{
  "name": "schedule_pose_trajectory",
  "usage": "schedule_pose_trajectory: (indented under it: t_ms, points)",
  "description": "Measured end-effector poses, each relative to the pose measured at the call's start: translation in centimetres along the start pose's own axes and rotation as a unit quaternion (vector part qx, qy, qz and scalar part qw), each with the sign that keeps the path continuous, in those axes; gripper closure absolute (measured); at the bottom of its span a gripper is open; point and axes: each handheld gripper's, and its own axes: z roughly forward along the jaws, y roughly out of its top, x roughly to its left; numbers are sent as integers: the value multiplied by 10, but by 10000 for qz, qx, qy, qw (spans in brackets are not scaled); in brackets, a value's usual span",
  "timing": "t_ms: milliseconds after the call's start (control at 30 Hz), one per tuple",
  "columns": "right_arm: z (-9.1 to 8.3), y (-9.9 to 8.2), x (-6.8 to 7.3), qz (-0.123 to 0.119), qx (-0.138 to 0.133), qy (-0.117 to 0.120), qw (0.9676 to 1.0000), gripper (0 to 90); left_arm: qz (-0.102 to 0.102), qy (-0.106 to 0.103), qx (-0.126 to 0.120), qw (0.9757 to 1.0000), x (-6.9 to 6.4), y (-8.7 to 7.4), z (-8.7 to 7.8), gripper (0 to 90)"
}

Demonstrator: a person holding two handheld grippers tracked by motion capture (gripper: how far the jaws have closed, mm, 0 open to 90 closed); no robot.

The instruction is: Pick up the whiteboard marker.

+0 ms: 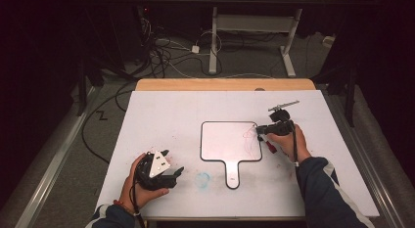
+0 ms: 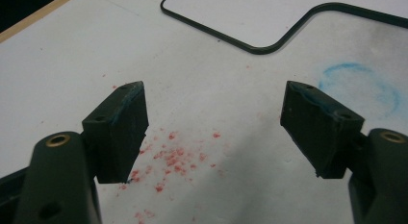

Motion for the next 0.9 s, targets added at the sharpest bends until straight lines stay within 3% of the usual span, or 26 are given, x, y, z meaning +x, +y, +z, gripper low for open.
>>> schedule_pose_trajectory:
  t_ms: [333, 500, 567, 667, 700, 900]
  points:
    - [3, -2, 1, -139, 112, -47, 9998, 814, 4, -69, 46, 10000, -1, 1, 3, 238]
    - [-3, 0, 5, -198, -82, -107, 9997, 815, -80, -98, -14, 9999, 0, 2, 2, 238]
    - [-12, 0, 8, -241, -316, -55, 9992, 815, -298, -132, -182, 9993, 2, 6, 2, 238]
    - [-19, 0, 13, -264, -536, 4, 9982, 815, -438, -175, -336, 9983, 4, 14, 3, 238]
    - [-26, 1, 18, -340, -725, 67, 9968, 815, -538, -273, -508, 9969, 3, 23, 5, 240]
    - [-40, 0, 35, -509, -1160, 215, 9917, 816, -589, -568, -753, 9938, -4, 47, 16, 253]
